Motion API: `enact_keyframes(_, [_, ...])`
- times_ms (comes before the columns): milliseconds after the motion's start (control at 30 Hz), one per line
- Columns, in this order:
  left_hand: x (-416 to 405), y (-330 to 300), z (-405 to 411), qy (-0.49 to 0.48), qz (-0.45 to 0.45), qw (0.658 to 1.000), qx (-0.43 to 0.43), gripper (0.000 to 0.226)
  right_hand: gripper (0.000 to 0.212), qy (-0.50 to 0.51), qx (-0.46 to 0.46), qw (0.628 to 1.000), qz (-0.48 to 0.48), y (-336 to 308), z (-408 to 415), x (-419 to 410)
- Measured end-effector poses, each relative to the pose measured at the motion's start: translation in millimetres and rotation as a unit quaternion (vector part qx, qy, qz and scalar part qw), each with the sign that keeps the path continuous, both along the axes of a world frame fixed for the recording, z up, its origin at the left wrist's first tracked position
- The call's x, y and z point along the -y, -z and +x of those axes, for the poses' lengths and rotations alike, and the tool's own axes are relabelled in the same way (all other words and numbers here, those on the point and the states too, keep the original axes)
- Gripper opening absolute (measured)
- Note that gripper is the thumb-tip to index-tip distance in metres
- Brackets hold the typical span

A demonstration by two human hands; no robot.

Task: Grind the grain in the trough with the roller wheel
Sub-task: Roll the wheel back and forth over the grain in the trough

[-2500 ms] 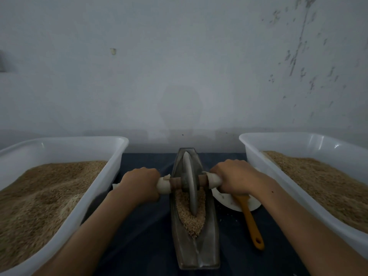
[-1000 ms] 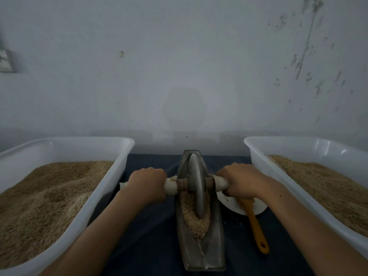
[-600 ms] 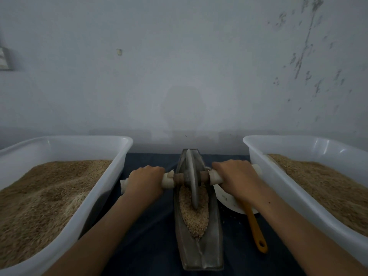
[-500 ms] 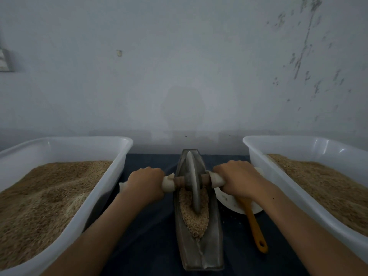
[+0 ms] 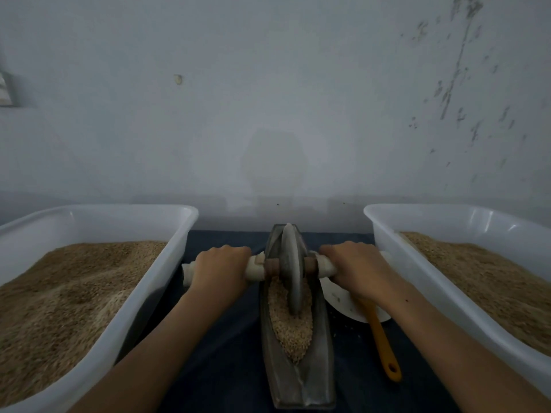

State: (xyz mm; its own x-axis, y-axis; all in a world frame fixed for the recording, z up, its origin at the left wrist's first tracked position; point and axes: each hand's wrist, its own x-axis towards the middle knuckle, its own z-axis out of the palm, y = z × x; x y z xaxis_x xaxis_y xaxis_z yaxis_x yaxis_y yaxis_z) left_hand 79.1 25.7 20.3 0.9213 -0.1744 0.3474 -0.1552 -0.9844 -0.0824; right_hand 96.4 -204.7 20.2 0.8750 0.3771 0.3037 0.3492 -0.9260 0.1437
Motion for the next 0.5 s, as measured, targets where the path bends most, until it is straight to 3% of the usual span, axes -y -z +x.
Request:
enact_keyframes(133, [0.0, 0.1, 1.0, -0.003, 0.017, 1.0, -0.019, 0.015, 0.009, -0.003, -0.029, 1.0, 0.003, -1.5, -1.9, 2.6])
enact_keyframes(367, [-5.4, -5.9, 2.3, -0.017, 0.034, 0.986, -0.161, 0.036, 0.017, -0.023, -0.142, 0.989, -0.035, -19.3, -7.0, 1.4])
enact_keyframes(500, [-4.9, -5.7, 3.2, -0.02, 0.035, 0.989, -0.142, 0.032, 0.016, -0.018, -0.139, 0.99, -0.027, -17.3, -6.6, 1.7])
